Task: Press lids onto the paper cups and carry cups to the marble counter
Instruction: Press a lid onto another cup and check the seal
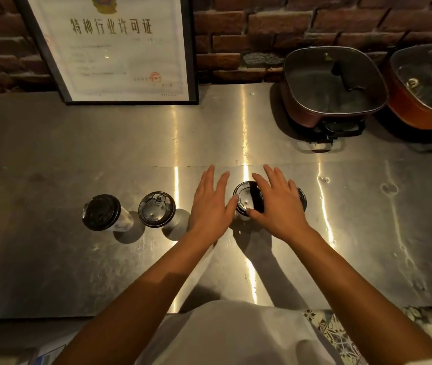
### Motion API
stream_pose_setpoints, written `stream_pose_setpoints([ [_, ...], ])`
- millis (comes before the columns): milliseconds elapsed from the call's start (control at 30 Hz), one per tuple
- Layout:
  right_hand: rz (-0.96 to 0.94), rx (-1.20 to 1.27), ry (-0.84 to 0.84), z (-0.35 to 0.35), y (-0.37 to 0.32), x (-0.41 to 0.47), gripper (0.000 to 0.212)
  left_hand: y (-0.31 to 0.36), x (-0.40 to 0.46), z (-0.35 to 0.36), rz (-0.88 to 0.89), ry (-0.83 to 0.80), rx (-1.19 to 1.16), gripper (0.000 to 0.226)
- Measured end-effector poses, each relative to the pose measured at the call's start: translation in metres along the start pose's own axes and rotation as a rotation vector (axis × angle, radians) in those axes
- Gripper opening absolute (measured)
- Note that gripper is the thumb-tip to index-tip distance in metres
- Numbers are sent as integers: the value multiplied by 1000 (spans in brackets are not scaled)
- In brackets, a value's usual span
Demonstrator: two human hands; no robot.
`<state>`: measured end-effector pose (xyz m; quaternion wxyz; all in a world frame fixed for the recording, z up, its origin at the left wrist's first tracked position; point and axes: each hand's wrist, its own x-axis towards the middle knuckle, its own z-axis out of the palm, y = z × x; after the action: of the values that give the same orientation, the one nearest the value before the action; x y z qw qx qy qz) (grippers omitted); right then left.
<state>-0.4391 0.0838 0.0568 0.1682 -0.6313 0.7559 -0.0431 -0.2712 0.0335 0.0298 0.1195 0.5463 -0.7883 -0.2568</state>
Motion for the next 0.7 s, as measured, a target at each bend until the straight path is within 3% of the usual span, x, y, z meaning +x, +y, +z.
stream_pose_setpoints([
  [167, -38, -37, -83, 2, 7, 12, 96, 12, 14, 11, 47, -63, 123, 59],
  [333, -77, -50, -92, 5, 4, 14, 89, 7, 10, 18, 39, -125, 153, 54],
  [500, -92, -3, -96, 8, 5, 9, 96, 8, 7, 16, 3, -196, 1, 53],
  [700, -129, 46, 9, 1, -2, 8, 81, 10, 0, 6, 34, -140, -89, 53],
])
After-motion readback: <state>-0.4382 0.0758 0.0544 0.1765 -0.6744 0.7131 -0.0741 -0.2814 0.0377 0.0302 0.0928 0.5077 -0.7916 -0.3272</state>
